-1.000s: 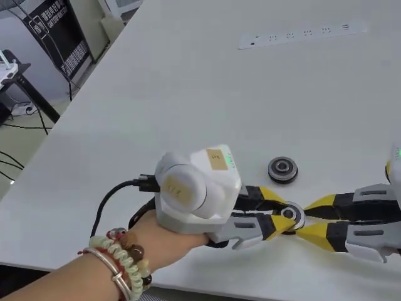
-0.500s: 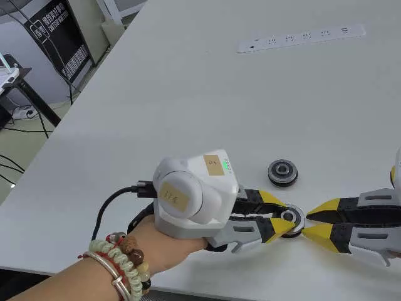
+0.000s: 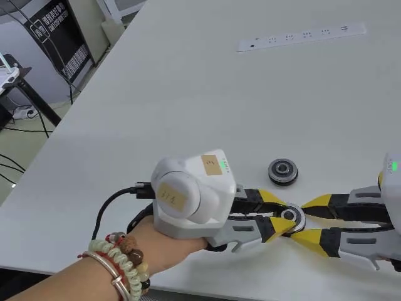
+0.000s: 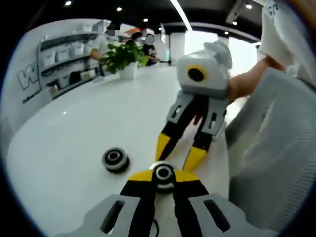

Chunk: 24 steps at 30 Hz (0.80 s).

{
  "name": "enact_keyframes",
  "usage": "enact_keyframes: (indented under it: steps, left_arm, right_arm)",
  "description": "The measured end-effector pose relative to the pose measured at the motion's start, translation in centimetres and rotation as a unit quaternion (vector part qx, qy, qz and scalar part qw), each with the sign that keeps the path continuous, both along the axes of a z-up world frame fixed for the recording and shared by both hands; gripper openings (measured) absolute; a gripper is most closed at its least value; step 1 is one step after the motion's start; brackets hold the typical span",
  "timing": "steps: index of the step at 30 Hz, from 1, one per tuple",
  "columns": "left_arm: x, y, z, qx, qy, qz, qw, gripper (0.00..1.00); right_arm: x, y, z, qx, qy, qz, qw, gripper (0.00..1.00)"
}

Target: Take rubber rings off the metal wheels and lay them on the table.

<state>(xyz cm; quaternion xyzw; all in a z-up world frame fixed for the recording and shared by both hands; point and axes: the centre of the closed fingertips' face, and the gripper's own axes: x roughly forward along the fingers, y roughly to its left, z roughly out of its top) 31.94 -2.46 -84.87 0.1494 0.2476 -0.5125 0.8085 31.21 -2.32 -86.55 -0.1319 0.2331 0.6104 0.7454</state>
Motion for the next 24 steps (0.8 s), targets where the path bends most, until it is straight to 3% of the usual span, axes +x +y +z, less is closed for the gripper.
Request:
enact_keyframes:
  steps: [6,8,14,16,18,23,24]
  left_arm:
    - [0.0,0.0,0.0,-0.001,0.001,0.002,1.0000,0.14]
    - [0.1,0.1,0.0,-0.002,0.002,0.004,1.0000,0.14]
    - [0.2,0.0,0.0,-0.002,0.002,0.006,1.0000,0.14]
    - [0.2,0.0,0.0,-0.002,0.001,0.006,1.0000,0.14]
    - [0.2,0.0,0.0,-0.002,0.001,0.006,1.0000,0.14]
    - [0.3,0.0,0.0,0.000,-0.002,0.006,1.0000,0.14]
    - [0.3,0.0,0.0,0.000,-0.002,0.005,1.0000,0.14]
  right_arm:
    - [0.0,-0.7,-0.1,-0.006,-0.010,0.008,0.9999,0.10]
    - [0.1,-0.9,-0.1,-0.009,-0.014,0.004,0.9999,0.01]
    - [0.1,-0.9,-0.1,-0.005,-0.002,-0.012,0.9999,0.00]
    - [0.2,-1.0,-0.2,0.002,0.038,-0.044,0.9983,0.00]
    - [0.3,-1.1,-0.2,0.010,0.084,-0.073,0.9937,0.00]
    - [0.7,-1.3,-0.2,0.029,0.110,-0.097,0.9887,0.00]
    - [0.7,-1.3,-0.2,0.037,0.125,-0.105,0.9859,0.00]
